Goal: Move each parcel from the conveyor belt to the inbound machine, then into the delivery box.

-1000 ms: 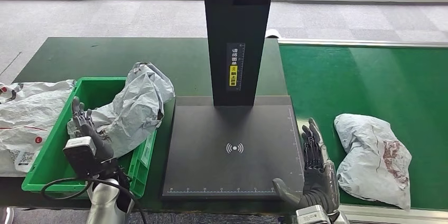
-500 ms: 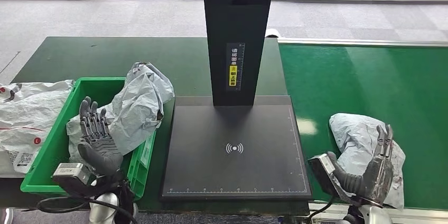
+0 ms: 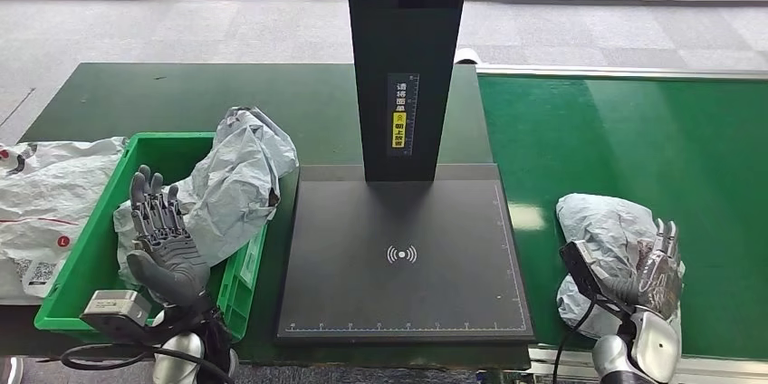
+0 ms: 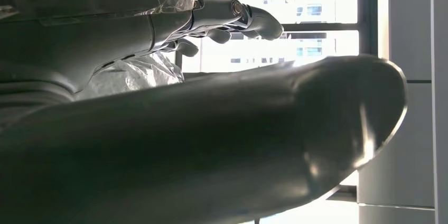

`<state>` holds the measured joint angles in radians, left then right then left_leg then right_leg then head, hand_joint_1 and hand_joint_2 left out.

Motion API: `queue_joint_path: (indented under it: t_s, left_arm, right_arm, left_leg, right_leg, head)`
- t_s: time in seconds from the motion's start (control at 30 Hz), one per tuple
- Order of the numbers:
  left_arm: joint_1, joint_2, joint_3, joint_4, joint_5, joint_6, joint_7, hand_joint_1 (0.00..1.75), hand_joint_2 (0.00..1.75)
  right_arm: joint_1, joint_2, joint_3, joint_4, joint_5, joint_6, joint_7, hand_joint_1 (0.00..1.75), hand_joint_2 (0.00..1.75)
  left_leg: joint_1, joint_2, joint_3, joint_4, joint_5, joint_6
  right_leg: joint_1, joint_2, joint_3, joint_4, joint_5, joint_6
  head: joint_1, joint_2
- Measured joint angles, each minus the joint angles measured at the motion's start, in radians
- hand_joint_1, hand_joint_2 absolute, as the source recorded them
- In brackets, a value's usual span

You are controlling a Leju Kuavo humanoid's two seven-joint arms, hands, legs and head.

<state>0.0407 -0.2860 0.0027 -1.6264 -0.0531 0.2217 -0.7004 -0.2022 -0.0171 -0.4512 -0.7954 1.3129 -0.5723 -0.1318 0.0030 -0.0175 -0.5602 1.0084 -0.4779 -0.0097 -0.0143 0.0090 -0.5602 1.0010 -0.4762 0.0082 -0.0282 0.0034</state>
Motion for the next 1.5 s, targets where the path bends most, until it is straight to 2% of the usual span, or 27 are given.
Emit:
queue_joint_path:
  t_s: [0.1, 0.2, 0.33, 0.47, 0.93, 1.03, 1.17, 1.33, 1.5]
  left_arm:
    - [0.006, -0.001, 0.0, -0.005, 0.0, 0.0, 0.0, 0.0, 0.0]
    - [0.008, -0.003, 0.0, -0.006, -0.002, -0.002, 0.0, 0.0, 0.0]
    - [0.007, -0.004, 0.001, -0.006, -0.002, -0.005, 0.0, 0.0, 0.0]
    - [0.007, -0.005, 0.001, -0.006, -0.003, -0.011, 0.0, 0.0, 0.0]
    - [0.021, -0.009, 0.014, -0.022, -0.014, -0.016, 0.0, 0.0, 0.0]
    - [0.03, -0.013, 0.019, -0.03, -0.017, -0.016, 0.001, 0.0, 0.0]
    - [0.044, -0.022, 0.025, -0.047, -0.021, -0.008, 0.0, 0.0, 0.0]
    - [0.048, -0.025, 0.026, -0.055, -0.024, -0.002, 0.0, 0.0, 0.0]
    - [0.047, -0.025, 0.026, -0.048, -0.022, -0.003, 0.0, 0.0, 0.0]
  right_arm:
    - [-0.057, -0.013, 0.0, 0.107, 0.005, 0.024, 0.011, 0.0, 1.75]
    - [-0.098, -0.02, 0.0, 0.195, 0.028, 0.098, 0.069, 0.03, 1.75]
    - [-0.126, -0.026, 0.0, 0.268, 0.048, 0.178, 0.111, 1.75, 1.75]
    - [-0.146, -0.034, 0.003, 0.321, 0.063, 0.249, 0.13, 1.75, 1.75]
    - [-0.172, -0.037, 0.006, 0.353, 0.044, 0.223, 0.107, 1.75, 1.75]
    - [-0.169, -0.029, 0.006, 0.344, 0.005, 0.161, 0.043, 1.75, 1.75]
    - [-0.146, 0.003, 0.006, 0.263, -0.144, 0.068, -0.11, 1.75, 1.75]
    - [-0.068, 0.056, 0.015, 0.041, -0.378, 0.061, -0.275, 1.75, 1.75]
    - [0.031, 0.101, 0.043, -0.193, -0.528, 0.058, -0.377, 1.75, 1.75]
  left_leg:
    - [0.0, 0.0, 0.0, 0.0, 0.0, 0.0]
    - [0.0, -0.001, 0.0, 0.0, 0.0, 0.0]
    - [0.0, -0.001, -0.001, 0.0, 0.0, 0.0]
    - [0.0, -0.002, 0.0, 0.0, 0.0, 0.0]
    - [0.0, -0.001, 0.003, 0.0, 0.0, 0.001]
    - [0.0, -0.001, 0.003, 0.0, 0.001, 0.001]
    - [0.0, -0.002, 0.001, 0.0, 0.001, 0.0]
    - [0.0, -0.005, -0.002, 0.0, 0.001, 0.0]
    - [0.0, -0.005, -0.005, 0.0, 0.001, 0.0]
  right_leg:
    - [0.0, 0.0, -0.001, 0.0, 0.0, 0.0]
    - [0.0, 0.0, 0.0, 0.0, 0.0, 0.0]
    - [0.0, 0.0, -0.001, 0.0, 0.0, 0.0]
    - [0.0, 0.0, 0.0, 0.0, 0.0, 0.0]
    - [0.0, -0.001, 0.005, -0.001, 0.001, 0.001]
    - [0.0, -0.001, 0.004, 0.0, 0.001, 0.001]
    - [0.0, -0.001, 0.002, 0.0, 0.001, 0.001]
    - [0.0, -0.003, -0.001, 0.001, 0.0, 0.001]
    - [0.0, -0.003, -0.004, 0.001, 0.0, 0.001]
  head:
    - [0.0, 0.0]
    - [0.0, 0.0]
    - [0.0, 0.0]
    - [0.0, 0.0]
    - [0.0, 0.0]
    - [0.0, 0.0]
    - [0.0, 0.0]
    - [0.0, 0.0]
    - [0.0, 0.0]
